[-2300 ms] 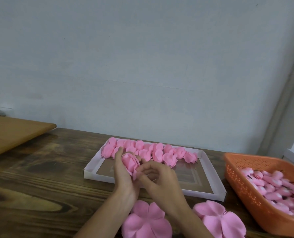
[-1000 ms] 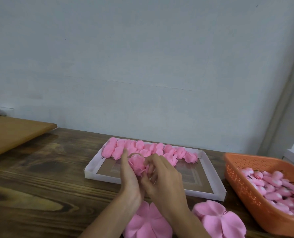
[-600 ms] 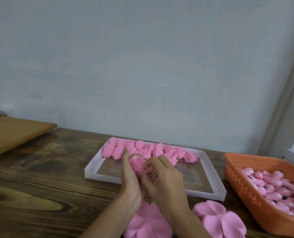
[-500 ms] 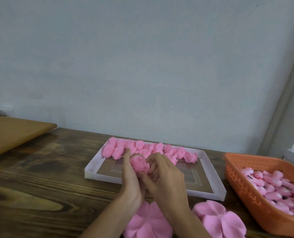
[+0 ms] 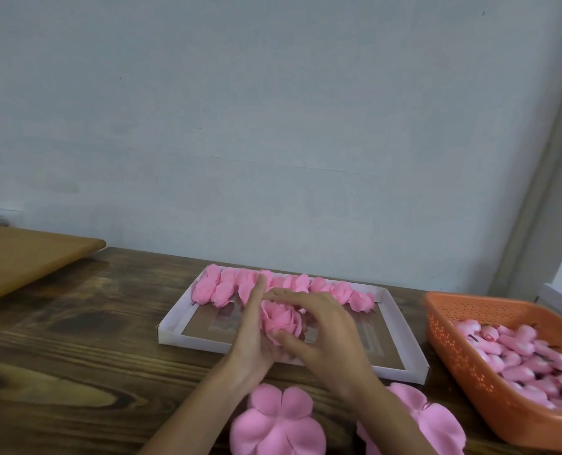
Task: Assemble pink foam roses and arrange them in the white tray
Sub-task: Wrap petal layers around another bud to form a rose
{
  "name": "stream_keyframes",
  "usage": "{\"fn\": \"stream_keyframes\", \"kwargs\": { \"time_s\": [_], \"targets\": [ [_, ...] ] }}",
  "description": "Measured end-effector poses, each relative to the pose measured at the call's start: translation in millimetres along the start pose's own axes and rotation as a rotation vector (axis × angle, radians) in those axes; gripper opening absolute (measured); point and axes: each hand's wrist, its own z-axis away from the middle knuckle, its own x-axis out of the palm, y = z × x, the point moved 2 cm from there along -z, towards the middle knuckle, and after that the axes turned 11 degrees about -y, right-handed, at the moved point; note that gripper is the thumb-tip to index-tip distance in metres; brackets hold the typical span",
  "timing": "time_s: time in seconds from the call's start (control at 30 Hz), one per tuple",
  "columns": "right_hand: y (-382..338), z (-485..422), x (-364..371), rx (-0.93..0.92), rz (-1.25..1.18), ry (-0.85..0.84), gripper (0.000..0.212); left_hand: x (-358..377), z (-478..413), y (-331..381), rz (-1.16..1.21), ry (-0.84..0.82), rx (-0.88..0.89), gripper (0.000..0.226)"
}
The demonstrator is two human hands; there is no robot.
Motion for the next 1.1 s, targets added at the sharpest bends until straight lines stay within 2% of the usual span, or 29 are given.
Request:
{"fn": "stream_keyframes", "kwargs": {
  "time_s": [0.07, 0.17, 0.3, 0.37, 0.53, 0.7, 0.83, 1.1],
  "targets": [
    [-0.8, 0.0, -3.1, -0.008, -0.002, 0.035, 0.05, -1.2, 3.1, 6.0, -0.032, -0.097, -0.017, 0.091],
    [-1.4, -1.1, -8.5, -0.079, -0.069, 0.048, 0.037, -5.9, 8.2, 12.2, -0.099, -0.33, 0.0, 0.076],
    [2.2, -1.0, -12.3, -0.087, -0.113, -0.033, 0.039, -15.0, 14.3, 14.3, -0.155, -0.599, -0.039, 0.089],
    [2.3, -0.3, -12.4, -0.063, -0.131, -0.069, 0.04, -17.6, 14.6, 15.1, -0.224, -0.642, -0.016, 0.099],
    [2.0, -0.9, -14.1, -0.042, -0.185, -0.062, 0.042, -19.7, 12.0, 16.2, -0.438, -0.57, 0.025, 0.108],
    [1.7, -1.1, -19.5, -0.07, -0.202, -0.03, 0.051, -14.1, 10.7, 15.9, -0.539, -0.383, 0.094, 0.108],
    [2.2, -0.6, -23.2, -0.072, -0.19, -0.019, 0.04, -11.1, 10.2, 16.0, -0.6, -0.316, 0.127, 0.11],
    [-0.9, 1.2, -27.3, -0.07, -0.272, -0.147, 0.029, -7.8, 11.5, 19.0, -0.594, -0.292, 0.111, 0.104]
  ]
}}
